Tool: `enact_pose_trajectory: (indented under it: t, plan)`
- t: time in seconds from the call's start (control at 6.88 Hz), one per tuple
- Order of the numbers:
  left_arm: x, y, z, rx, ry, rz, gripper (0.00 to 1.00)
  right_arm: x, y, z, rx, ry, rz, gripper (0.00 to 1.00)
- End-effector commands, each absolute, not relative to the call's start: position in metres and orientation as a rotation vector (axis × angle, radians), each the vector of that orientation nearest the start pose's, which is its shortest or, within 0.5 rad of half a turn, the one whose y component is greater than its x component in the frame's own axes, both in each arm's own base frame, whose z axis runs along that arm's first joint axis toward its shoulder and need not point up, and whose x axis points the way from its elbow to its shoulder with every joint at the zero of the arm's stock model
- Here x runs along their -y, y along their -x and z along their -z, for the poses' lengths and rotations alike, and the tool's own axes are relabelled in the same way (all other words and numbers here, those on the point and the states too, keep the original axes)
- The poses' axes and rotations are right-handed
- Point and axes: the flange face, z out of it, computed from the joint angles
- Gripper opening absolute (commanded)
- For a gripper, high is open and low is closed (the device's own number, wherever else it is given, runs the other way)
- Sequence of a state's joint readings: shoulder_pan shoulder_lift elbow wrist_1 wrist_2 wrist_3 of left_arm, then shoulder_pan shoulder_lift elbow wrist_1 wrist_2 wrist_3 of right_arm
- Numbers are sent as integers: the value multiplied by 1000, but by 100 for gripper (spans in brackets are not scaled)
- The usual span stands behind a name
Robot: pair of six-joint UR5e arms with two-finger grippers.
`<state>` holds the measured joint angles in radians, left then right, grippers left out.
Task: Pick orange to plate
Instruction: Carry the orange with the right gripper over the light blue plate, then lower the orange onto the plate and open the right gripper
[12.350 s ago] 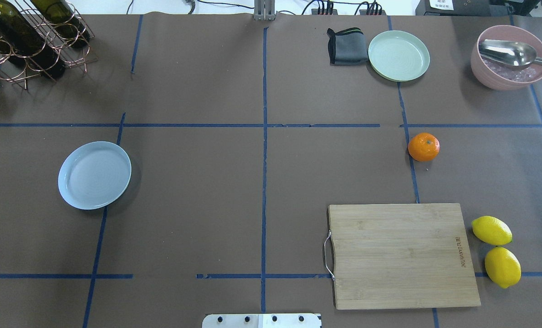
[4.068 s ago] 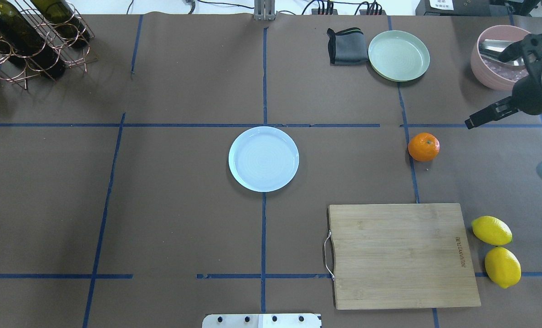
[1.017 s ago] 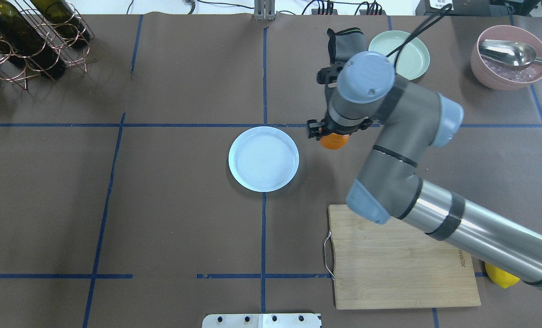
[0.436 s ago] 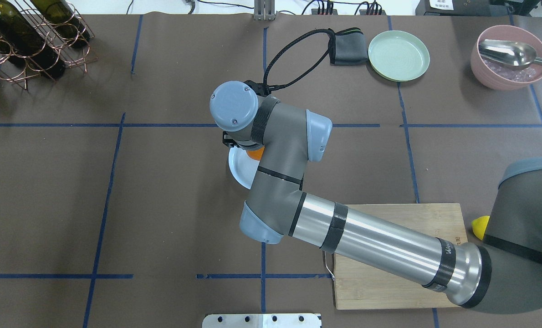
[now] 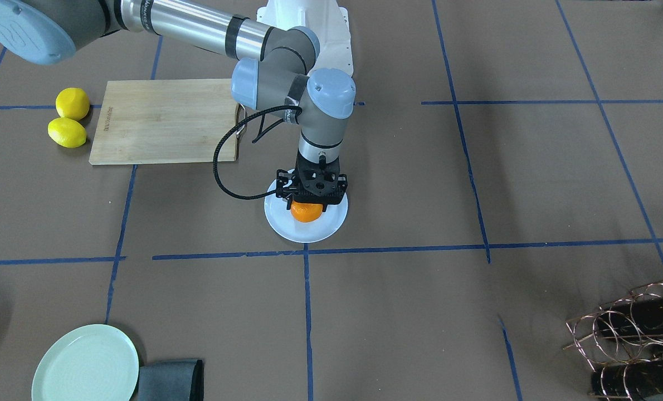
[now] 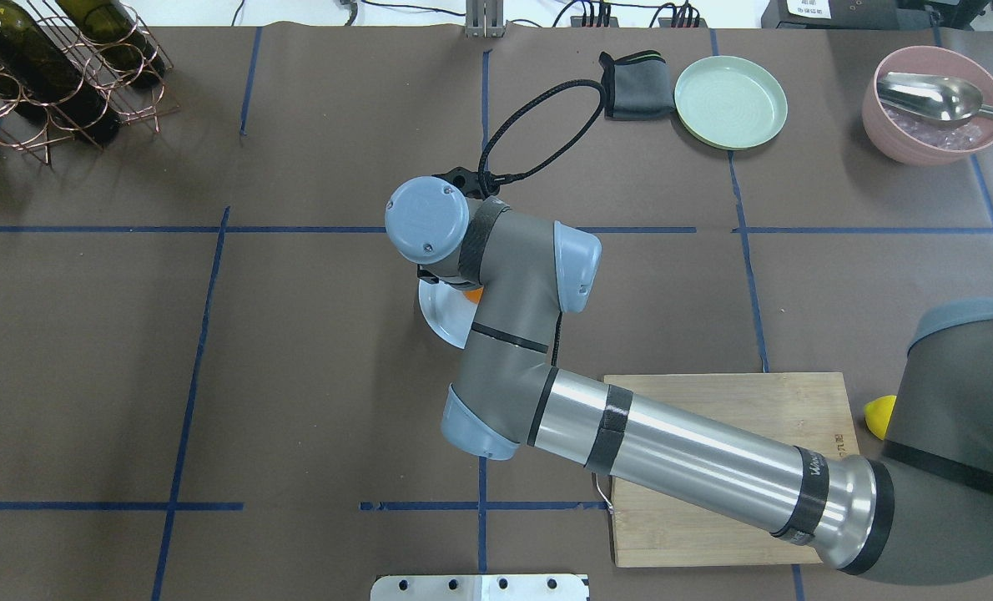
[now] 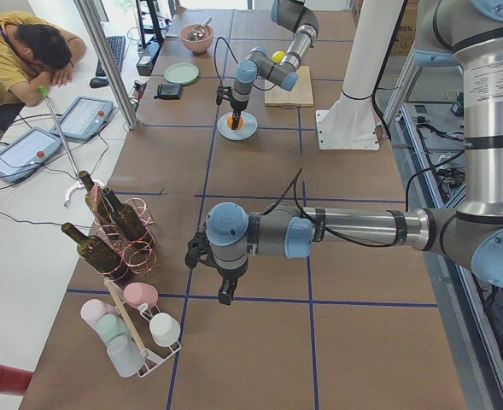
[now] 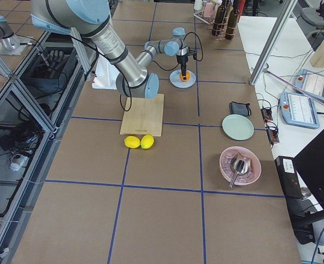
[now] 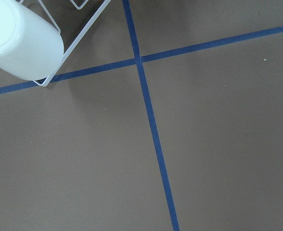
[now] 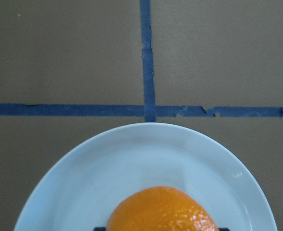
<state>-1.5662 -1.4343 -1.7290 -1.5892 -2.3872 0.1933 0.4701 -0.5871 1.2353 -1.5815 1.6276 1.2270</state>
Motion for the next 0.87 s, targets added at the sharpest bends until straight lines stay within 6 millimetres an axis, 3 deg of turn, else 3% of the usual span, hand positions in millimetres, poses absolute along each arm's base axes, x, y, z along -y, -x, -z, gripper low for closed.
enact_pose_trajectory:
  t: [0.0, 0.15, 0.44, 0.58, 0.73]
  plan:
    - [437, 59, -639, -812, -115, -203, 100, 476, 662, -186, 602, -200, -103, 100]
    - [437, 59, -639, -812, -115, -203, 100, 477, 658, -176, 619, -207, -101, 100]
    - [437, 59, -639, -812, -116, -204, 100, 517, 607, -157, 676, -211, -99, 100]
    - [437, 59, -638, -811, -119, -207, 100, 549, 544, -163, 708, -207, -42, 100]
    - [436, 59, -639, -812, -117, -204, 100, 576, 457, -191, 745, -205, 53, 100]
